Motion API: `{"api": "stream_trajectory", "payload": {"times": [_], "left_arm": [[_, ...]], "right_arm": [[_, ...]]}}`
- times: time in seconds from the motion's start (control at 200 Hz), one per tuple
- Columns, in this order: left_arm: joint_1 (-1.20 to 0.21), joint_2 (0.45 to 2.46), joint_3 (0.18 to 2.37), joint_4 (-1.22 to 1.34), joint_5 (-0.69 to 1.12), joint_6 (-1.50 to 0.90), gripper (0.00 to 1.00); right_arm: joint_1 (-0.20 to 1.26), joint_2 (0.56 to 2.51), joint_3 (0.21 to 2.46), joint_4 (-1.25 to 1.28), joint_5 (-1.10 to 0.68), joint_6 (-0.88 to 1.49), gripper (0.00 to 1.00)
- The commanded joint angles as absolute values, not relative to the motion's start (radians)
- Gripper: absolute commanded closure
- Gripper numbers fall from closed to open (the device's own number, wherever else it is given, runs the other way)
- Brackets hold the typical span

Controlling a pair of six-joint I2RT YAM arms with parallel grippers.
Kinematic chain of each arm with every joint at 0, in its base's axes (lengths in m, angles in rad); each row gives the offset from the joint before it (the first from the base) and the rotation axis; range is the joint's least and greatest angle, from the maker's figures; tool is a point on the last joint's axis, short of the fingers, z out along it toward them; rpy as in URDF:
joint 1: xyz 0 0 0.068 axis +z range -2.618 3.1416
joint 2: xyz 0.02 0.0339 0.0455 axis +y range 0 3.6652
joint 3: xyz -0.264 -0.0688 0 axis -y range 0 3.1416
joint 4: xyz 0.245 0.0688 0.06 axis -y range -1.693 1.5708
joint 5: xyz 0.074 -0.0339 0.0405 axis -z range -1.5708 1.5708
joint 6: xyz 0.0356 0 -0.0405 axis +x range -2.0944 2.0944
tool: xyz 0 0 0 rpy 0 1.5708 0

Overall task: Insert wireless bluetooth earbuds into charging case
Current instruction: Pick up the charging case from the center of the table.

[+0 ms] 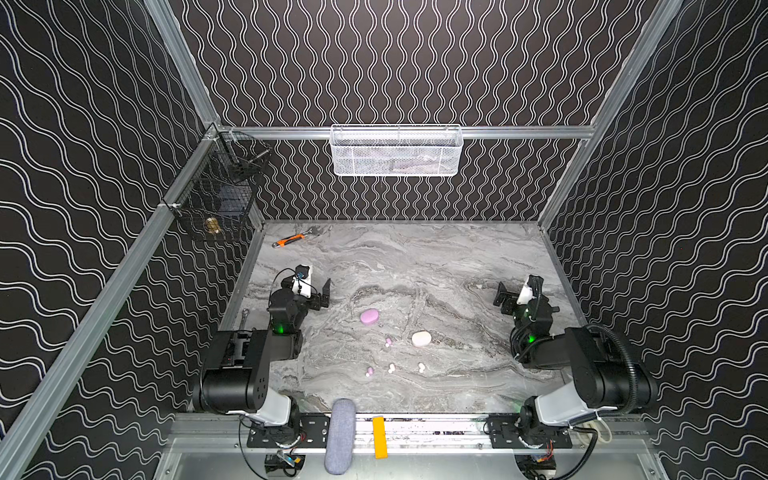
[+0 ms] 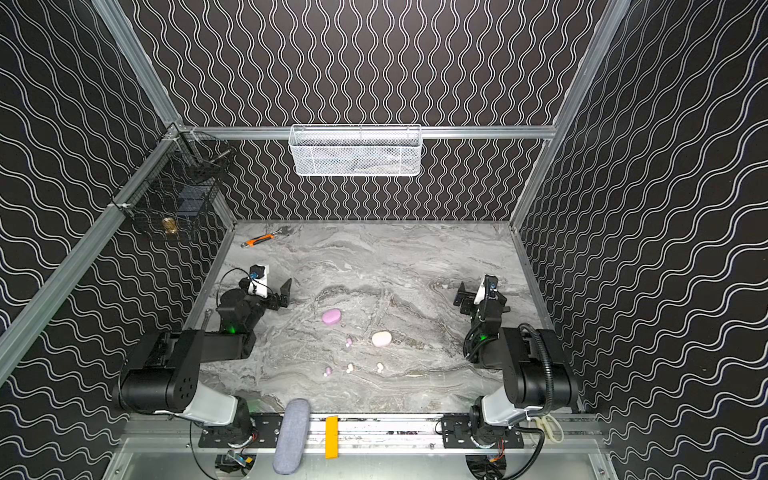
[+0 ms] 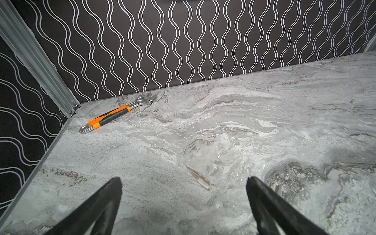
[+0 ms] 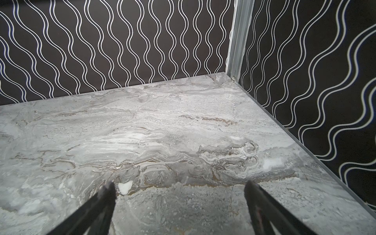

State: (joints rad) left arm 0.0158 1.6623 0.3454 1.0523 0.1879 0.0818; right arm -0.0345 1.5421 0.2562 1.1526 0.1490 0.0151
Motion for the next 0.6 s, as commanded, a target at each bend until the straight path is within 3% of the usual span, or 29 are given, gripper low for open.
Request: {"api": "stream_trajectory", "payload": {"times": [0.0, 0.32, 0.415, 0.596], "left_arm": [[0.016, 1.663, 0.350, 1.066, 0.192, 0.087, 0.01], [0.016, 1.659, 0.348, 1.067, 0.165, 0.078, 0.01], [0.017, 1.644, 0.347, 1.066, 0.147, 0.068, 0.01], [0.016, 1.548, 0.324, 1.023, 0.172, 0.078, 0.01]], "right_arm": [[-0.034, 1.543, 0.259, 1.194, 0.158, 0.023, 0.01], [-0.034, 1.539, 0.252, 1.204, 0.162, 0.019, 0.00], [-0.014, 1.525, 0.251, 1.205, 0.247, 0.024, 0.00], [0.038, 1.400, 0.351, 0.894, 0.383, 0.040, 0.00]]}}
